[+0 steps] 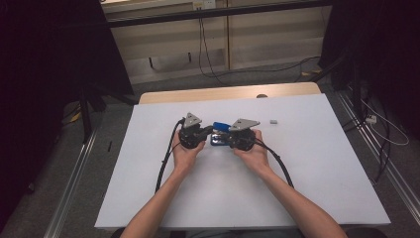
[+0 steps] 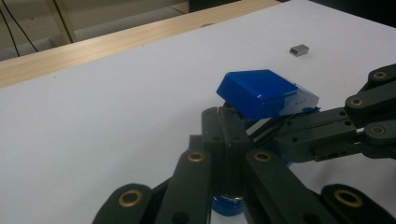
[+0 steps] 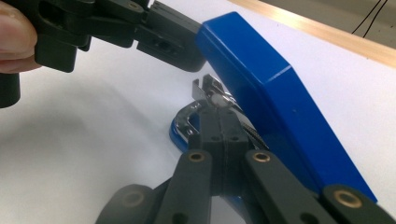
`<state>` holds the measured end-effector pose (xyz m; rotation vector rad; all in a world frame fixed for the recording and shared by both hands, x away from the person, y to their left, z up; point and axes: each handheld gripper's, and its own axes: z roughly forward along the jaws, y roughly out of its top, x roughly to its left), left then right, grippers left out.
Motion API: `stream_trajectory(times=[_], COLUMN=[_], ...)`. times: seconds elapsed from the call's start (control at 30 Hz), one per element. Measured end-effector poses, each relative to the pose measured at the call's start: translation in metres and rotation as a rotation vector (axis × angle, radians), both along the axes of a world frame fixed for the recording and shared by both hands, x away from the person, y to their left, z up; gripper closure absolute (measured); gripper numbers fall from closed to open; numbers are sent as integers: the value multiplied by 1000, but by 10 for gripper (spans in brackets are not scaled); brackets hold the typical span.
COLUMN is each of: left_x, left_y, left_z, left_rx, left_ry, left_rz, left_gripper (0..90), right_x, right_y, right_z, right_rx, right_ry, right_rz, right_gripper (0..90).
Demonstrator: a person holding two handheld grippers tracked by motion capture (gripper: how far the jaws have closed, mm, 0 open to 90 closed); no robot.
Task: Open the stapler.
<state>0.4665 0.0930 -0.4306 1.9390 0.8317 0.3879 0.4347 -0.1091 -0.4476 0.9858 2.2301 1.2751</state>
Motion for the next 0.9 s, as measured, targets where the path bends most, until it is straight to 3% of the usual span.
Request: stream_trajectory(times=[0.27,0.37,0.6,0.9], left_x=[0,-2,-1,0], left_y=[-1,-2,-1,-1], left_z=[1,2,3,0], left_rx=[1,31,-4,-4], left_ry=[-2,-21,-6,8], left_rz=[-1,3,-6,-8], left_gripper=[900,900,900,900], right_x=[0,0,1,1], right_y=[7,12,18,17], right_z=[1,0,-3,-3], right_rx=[-1,-7,-18,-31], right_ry=[-33,-36,-65,-90], right_rz=[-16,-24,-47,-84], right_gripper=[900,900,900,900])
